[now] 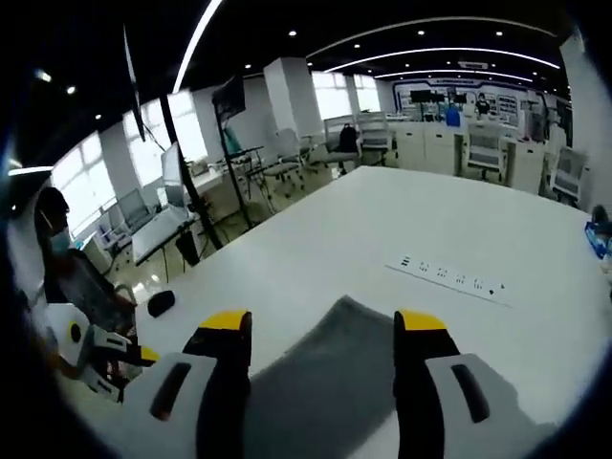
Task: Fold the towel on the table until its edges align and the towel forms a compact rectangular stack.
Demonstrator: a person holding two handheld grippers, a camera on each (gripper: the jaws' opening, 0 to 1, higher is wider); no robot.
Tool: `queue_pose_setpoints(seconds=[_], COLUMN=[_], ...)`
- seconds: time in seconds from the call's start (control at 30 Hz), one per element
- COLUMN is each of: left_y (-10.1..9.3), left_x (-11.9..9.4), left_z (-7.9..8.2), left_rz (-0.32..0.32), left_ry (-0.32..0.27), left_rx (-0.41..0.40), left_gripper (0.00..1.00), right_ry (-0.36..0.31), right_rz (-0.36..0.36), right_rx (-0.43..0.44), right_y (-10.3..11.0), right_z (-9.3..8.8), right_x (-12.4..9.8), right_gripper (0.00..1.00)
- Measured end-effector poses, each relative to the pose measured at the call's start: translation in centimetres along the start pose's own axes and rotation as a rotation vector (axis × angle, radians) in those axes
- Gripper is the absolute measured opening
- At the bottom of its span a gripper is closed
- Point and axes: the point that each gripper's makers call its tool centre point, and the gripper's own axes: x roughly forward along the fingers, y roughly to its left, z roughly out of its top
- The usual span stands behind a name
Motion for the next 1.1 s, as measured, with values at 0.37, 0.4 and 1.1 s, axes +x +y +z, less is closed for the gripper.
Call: queue_pose_setpoints(seconds=[0.37, 0.4, 1.1], left_y=[0.8, 1.0, 2.7], left_x=[-0.3, -0.3, 1.9], left_z=[2.0, 2.3, 3.0], left_rz=[0.047, 0.059, 0.069], left_ry=[0.008, 0.01, 0.094], left_rx=[0.023, 0.026, 0.043], left_gripper=[0.44, 0.44, 0.4], right_ry=[-0.002, -0.002, 0.051], right_rz=[0.03, 0.032, -0.016], right_rx=[-0.06, -0.059, -0.072], right_y=[1.0, 0.7, -2.1], right_z=[-1.6, -1.7, -7.5], right_x=[-3.6, -3.7, -4.9], right_gripper=[0.59, 0.59, 0.46])
